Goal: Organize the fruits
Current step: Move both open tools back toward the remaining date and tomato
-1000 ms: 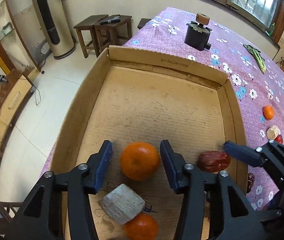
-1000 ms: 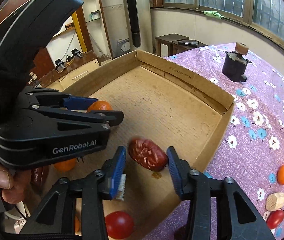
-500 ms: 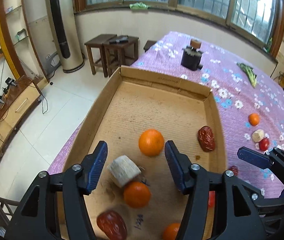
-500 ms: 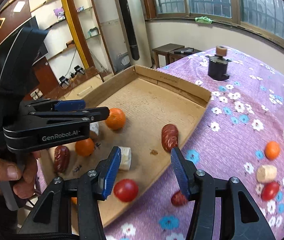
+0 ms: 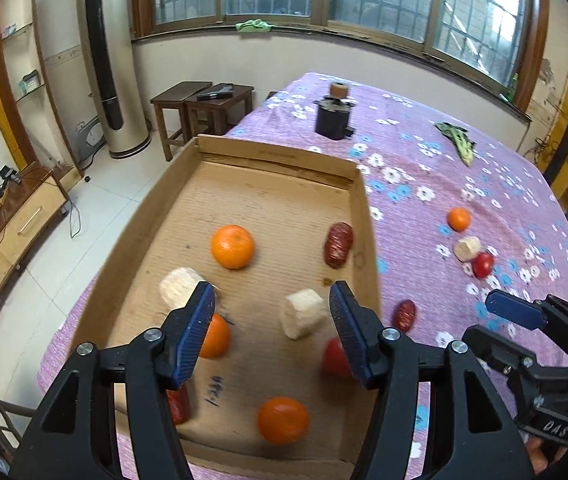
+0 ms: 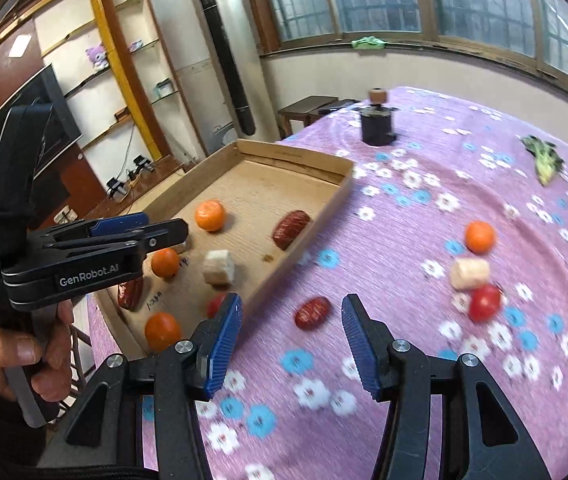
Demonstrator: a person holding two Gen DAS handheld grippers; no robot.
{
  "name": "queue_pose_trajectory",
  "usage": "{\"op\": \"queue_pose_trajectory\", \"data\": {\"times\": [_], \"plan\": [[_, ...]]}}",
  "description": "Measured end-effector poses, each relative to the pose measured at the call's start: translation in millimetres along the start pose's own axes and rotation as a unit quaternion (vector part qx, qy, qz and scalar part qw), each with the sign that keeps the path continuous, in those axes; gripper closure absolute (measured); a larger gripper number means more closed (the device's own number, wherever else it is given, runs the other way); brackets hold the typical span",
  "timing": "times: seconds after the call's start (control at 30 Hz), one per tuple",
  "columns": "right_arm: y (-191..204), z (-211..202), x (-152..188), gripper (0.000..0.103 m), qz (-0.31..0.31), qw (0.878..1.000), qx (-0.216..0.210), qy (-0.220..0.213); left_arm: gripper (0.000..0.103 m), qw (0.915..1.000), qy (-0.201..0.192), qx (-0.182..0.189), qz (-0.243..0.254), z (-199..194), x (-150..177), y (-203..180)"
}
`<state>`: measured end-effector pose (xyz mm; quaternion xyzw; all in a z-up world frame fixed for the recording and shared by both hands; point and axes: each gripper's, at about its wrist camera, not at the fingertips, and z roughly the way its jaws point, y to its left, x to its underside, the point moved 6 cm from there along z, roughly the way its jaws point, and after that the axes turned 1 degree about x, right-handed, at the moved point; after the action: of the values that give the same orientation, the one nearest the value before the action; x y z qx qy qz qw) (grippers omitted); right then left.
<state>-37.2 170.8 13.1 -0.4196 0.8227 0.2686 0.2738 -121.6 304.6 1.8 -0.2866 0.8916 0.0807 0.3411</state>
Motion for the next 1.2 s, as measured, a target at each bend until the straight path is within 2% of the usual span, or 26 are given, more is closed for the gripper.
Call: {"op": "queue_pose_trajectory", "data": {"times": [0.33, 0.67, 1.0, 1.2], "plan": [[-56, -34, 40, 0.050, 0.069, 0.997, 0.029, 0.004, 0.044, 0.9991, 0.004, 0.036, 0.022, -8, 12, -42], [-90, -61, 63, 0.049, 0.102, 0.993, 0.062, -0.006, 0.044, 0.9958, 0.015, 0.074, 0.051, -12, 25, -83], [-104, -68, 71, 0.050, 0.112, 0.991, 0.072, -0.011, 0.044, 0.9903, 0.045, 0.116, 0.062, 3, 41, -109], [-109, -58, 63, 0.050, 0.106, 0.991, 0.077, -0.007, 0.045, 0.9890, 0.066, 0.116, 0.063, 27, 40, -111]]}}
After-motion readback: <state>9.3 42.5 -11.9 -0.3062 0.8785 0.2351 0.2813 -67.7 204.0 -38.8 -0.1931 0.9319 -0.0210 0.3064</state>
